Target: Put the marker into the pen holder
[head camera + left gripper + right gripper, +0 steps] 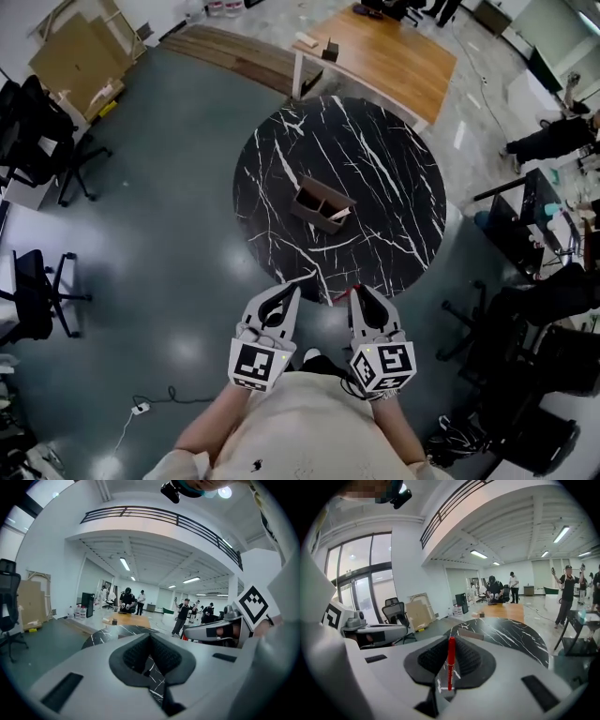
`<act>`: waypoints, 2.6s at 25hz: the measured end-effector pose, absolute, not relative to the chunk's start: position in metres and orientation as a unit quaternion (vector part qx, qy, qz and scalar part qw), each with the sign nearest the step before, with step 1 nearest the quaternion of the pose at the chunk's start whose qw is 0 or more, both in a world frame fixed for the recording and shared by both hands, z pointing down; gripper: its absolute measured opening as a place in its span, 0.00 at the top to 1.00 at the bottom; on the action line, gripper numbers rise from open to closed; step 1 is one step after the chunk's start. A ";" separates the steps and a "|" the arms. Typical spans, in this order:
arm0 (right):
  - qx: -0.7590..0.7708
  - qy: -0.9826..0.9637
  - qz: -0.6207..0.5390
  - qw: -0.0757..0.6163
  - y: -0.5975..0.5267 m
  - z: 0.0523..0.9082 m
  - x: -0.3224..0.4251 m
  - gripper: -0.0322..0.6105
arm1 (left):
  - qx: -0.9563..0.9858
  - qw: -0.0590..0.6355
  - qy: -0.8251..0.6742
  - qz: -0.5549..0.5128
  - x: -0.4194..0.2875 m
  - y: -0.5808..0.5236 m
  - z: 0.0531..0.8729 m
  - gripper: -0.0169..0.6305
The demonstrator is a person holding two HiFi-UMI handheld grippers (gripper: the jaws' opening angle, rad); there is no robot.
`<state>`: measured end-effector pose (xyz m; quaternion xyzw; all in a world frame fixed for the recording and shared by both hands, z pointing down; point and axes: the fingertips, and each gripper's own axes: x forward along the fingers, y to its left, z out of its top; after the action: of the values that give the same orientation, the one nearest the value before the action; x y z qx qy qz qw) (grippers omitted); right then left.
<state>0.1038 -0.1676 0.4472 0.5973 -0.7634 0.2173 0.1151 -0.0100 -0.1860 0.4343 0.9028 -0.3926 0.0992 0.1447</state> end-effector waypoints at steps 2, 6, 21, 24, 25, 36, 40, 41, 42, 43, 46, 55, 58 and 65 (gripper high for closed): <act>0.603 -0.760 0.212 0.117 -0.195 0.447 0.098 0.86 | 0.908 0.145 -0.381 0.099 -0.013 -0.213 0.436 0.96; 0.610 -0.757 0.202 0.117 -0.243 0.448 0.087 0.86 | 0.916 0.141 -0.361 0.101 -0.021 -0.259 0.439 0.96; 0.635 -0.753 0.137 0.103 -0.394 0.452 0.083 0.86 | 0.924 0.150 -0.340 0.088 -0.030 -0.362 0.463 0.96; 0.644 -0.745 0.134 0.107 -0.409 0.462 0.084 0.86 | 0.918 0.160 -0.353 0.087 -0.037 -0.377 0.466 0.96; 0.647 -0.742 0.135 0.108 -0.414 0.466 0.084 0.86 | 0.914 0.167 -0.361 0.086 -0.041 -0.381 0.467 0.96; 0.635 -0.738 0.167 0.152 -0.438 0.525 0.080 0.86 | 0.895 0.193 -0.388 0.109 -0.061 -0.408 0.501 0.96; 0.630 -0.736 0.184 0.166 -0.440 0.543 0.081 0.86 | 0.891 0.198 -0.392 0.114 -0.061 -0.413 0.514 0.96; 0.630 -0.734 0.192 0.167 -0.439 0.546 0.083 0.86 | 0.891 0.198 -0.391 0.118 -0.061 -0.413 0.517 0.96; 0.632 -0.730 0.199 0.164 -0.439 0.547 0.085 0.86 | 0.892 0.196 -0.387 0.126 -0.061 -0.411 0.520 0.96; 0.636 -0.727 0.203 0.159 -0.438 0.546 0.089 0.86 | 0.893 0.193 -0.383 0.135 -0.060 -0.409 0.522 0.96; 0.650 -0.719 0.200 0.147 -0.435 0.539 0.097 0.86 | 0.895 0.191 -0.377 0.143 -0.058 -0.409 0.526 0.96; 0.616 -0.749 0.204 0.134 -0.404 0.511 0.084 0.92 | 0.907 0.173 -0.369 0.105 -0.031 -0.405 0.497 0.96; 0.593 -0.768 0.206 0.127 -0.390 0.497 0.063 0.92 | 0.914 0.158 -0.361 0.099 -0.022 -0.399 0.488 0.96; 0.557 -0.798 0.192 0.127 -0.361 0.473 0.021 0.92 | 0.928 0.118 -0.342 0.090 -0.010 -0.383 0.468 0.96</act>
<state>0.0212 -0.3605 0.4727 0.5573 -0.7976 0.1924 0.1273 -0.0102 -0.3834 0.4682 0.9280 -0.3419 0.0896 0.1180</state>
